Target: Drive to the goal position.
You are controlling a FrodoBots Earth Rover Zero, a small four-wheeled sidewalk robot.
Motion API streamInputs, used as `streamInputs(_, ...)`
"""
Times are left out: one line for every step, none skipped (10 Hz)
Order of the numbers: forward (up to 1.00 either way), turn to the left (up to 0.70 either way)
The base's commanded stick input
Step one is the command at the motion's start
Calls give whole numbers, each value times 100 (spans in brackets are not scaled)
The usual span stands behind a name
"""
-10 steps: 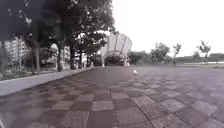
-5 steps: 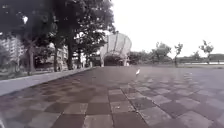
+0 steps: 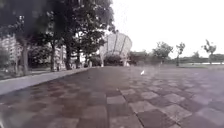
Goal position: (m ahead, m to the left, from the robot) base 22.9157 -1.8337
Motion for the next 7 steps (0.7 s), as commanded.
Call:
streamInputs(100,0)
streamInputs(100,0)
streamInputs(100,0)
streamInputs(100,0)
streamInputs(100,0)
streamInputs(100,0)
streamInputs(100,0)
